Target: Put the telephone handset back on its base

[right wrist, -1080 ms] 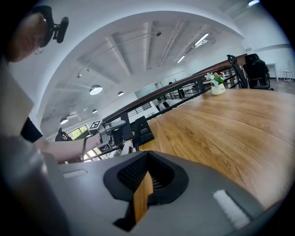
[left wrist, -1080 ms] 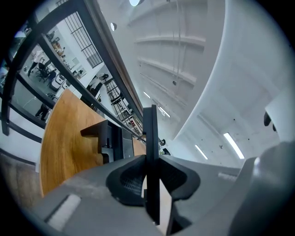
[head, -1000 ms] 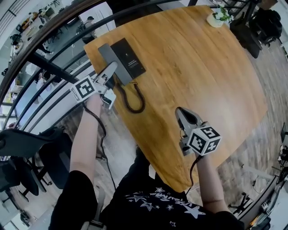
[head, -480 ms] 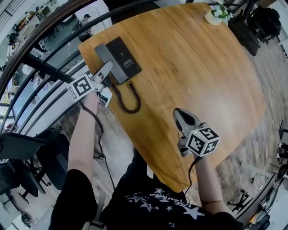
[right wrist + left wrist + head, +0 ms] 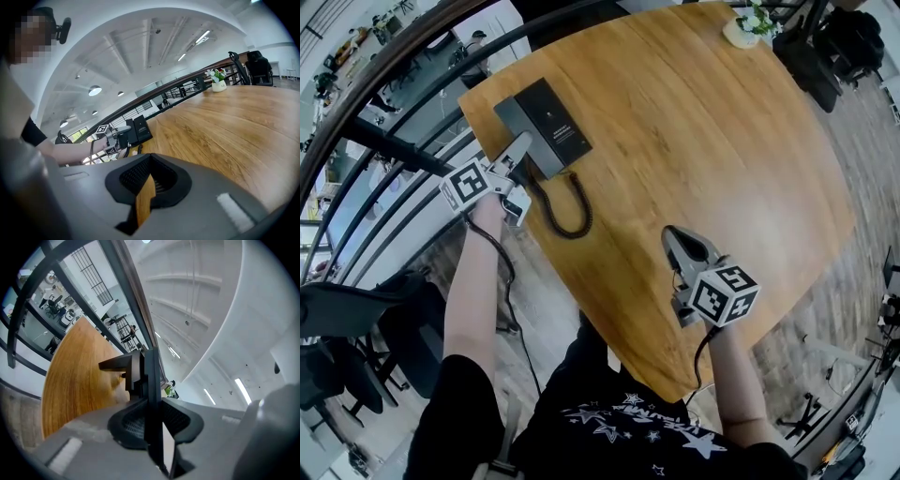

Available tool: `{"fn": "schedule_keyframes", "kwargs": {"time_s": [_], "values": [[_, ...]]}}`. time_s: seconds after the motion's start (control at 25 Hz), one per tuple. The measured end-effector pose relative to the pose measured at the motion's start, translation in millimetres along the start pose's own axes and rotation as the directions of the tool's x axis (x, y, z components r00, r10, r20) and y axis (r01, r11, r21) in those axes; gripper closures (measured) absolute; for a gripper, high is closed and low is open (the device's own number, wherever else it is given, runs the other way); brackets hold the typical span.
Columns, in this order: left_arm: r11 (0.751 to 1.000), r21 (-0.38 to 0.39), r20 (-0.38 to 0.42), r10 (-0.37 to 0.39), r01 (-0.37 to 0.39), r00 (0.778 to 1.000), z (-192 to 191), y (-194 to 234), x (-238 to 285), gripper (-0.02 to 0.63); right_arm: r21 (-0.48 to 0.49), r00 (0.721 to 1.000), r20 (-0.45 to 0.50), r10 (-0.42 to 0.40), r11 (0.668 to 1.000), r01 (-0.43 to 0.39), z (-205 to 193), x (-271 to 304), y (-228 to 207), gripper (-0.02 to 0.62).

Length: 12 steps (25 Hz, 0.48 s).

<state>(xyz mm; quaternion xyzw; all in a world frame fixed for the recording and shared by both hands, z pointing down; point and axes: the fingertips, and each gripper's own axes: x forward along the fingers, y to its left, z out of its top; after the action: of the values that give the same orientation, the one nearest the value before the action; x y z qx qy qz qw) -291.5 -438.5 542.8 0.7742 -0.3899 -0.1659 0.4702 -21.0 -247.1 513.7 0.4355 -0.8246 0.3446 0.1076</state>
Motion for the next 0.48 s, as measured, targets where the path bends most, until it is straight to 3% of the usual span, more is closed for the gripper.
{"fn": "schedule_keyframes", "kwargs": {"time_s": [0.32,0.48], "values": [[1.0,-0.014,-0.028,0.022,-0.023,0.999,-1.9,5.5,2.9,0.517,0.035,1.0,0.016,-0.003,0.999,0.003,3.0,0.8,-4.1,0.595],[0.995,0.053,-0.068,0.085,-0.081,0.994,-1.1,3.6,3.1,0.508,0.038,1.0,0.021,-0.003,0.999,0.002,6.7,-1.0,-3.4,0.595]]}}
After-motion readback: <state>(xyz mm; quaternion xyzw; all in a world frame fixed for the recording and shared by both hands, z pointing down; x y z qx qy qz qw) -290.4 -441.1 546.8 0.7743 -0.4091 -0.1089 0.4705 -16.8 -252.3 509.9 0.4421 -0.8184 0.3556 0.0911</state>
